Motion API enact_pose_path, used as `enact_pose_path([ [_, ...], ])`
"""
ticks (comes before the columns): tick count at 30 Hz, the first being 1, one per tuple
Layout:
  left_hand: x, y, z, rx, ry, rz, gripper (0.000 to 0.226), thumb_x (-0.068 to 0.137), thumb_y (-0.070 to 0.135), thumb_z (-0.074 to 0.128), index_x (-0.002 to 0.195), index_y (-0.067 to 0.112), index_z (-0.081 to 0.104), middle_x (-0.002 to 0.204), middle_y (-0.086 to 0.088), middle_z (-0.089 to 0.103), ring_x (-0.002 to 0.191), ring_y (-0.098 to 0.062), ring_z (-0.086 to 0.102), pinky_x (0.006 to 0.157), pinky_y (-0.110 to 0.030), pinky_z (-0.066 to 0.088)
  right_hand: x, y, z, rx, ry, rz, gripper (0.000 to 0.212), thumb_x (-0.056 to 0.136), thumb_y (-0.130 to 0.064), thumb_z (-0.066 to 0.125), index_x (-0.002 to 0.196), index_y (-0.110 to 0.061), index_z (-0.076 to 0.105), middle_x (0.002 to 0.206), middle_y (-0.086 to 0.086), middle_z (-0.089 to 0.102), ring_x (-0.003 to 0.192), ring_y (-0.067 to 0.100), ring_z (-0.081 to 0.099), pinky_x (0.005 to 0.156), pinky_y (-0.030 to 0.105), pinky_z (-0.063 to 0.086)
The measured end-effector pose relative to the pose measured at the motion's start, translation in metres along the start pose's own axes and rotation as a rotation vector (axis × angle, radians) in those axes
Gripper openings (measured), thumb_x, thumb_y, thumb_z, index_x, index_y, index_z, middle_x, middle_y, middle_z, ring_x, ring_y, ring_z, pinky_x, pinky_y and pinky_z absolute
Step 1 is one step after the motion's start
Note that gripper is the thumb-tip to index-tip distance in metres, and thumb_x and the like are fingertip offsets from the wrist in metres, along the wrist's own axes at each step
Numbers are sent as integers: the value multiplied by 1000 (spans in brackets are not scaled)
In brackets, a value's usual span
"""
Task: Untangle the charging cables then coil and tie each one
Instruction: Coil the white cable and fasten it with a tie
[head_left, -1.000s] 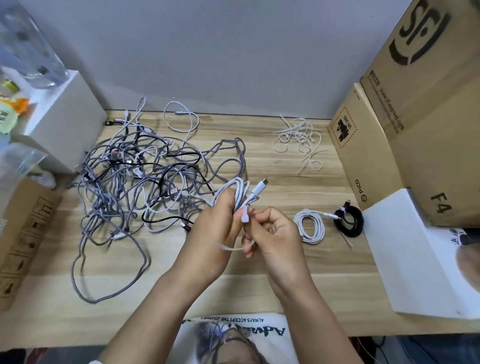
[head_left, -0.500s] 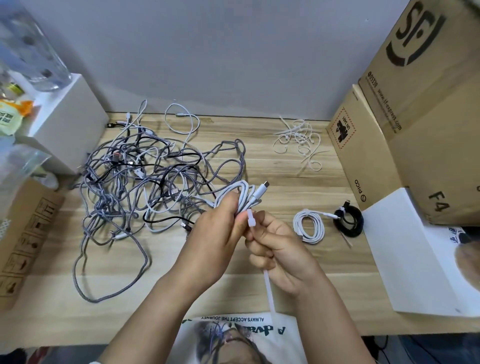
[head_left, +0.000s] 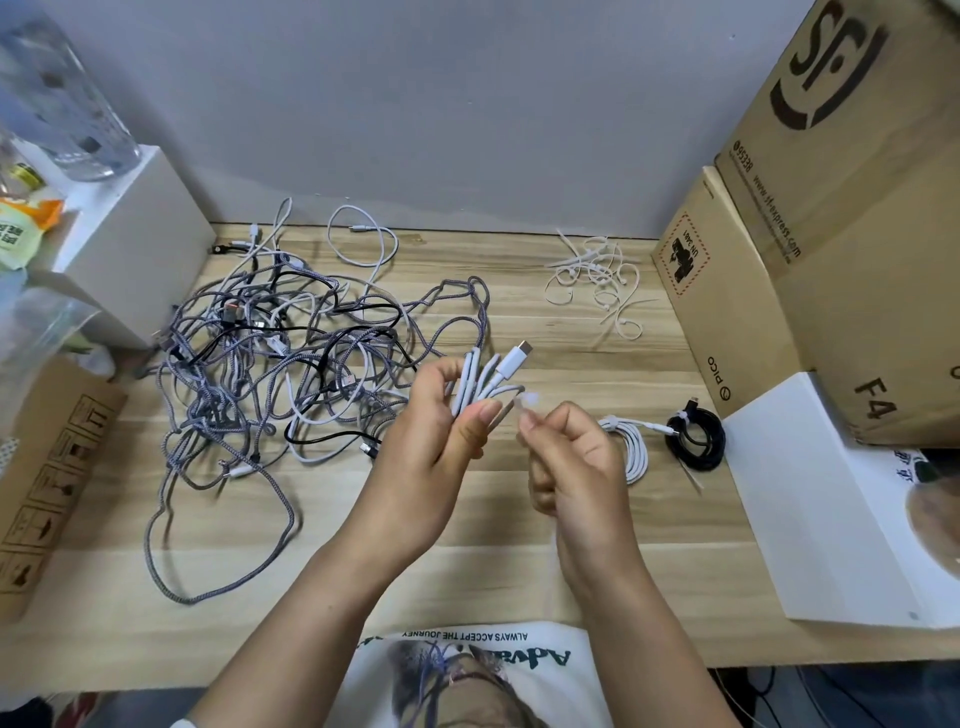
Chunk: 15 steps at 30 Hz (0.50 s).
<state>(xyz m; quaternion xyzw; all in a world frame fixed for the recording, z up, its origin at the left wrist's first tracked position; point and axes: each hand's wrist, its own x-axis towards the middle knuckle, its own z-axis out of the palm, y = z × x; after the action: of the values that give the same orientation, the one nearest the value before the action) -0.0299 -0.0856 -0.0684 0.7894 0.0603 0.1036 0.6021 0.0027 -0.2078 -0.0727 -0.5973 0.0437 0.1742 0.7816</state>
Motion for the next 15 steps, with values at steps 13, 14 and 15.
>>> enact_pose_path([
  [13,0,-1,4,74,-128,-15,9,94,25,48,101,28,43,72,33,58,69,7,54,64,-10,38,-2,1,7,-354,58,-136,40,80,-4,66,54,-15,38,32,-10,43,33,2,30,41,14,24],
  [14,1,-2,2,36,-129,-24,8,94,29,49,101,28,45,72,30,59,69,4,54,65,-12,41,-3,-1,7,-349,29,-136,38,82,-5,65,55,-15,39,32,-10,41,33,2,28,40,13,23],
  [15,1,-3,1,-6,-131,-33,12,94,35,51,101,27,47,73,26,59,68,1,54,66,-17,45,-3,-2,5,-338,4,-138,37,83,-7,65,56,-15,41,34,-10,41,35,2,26,40,13,23],
])
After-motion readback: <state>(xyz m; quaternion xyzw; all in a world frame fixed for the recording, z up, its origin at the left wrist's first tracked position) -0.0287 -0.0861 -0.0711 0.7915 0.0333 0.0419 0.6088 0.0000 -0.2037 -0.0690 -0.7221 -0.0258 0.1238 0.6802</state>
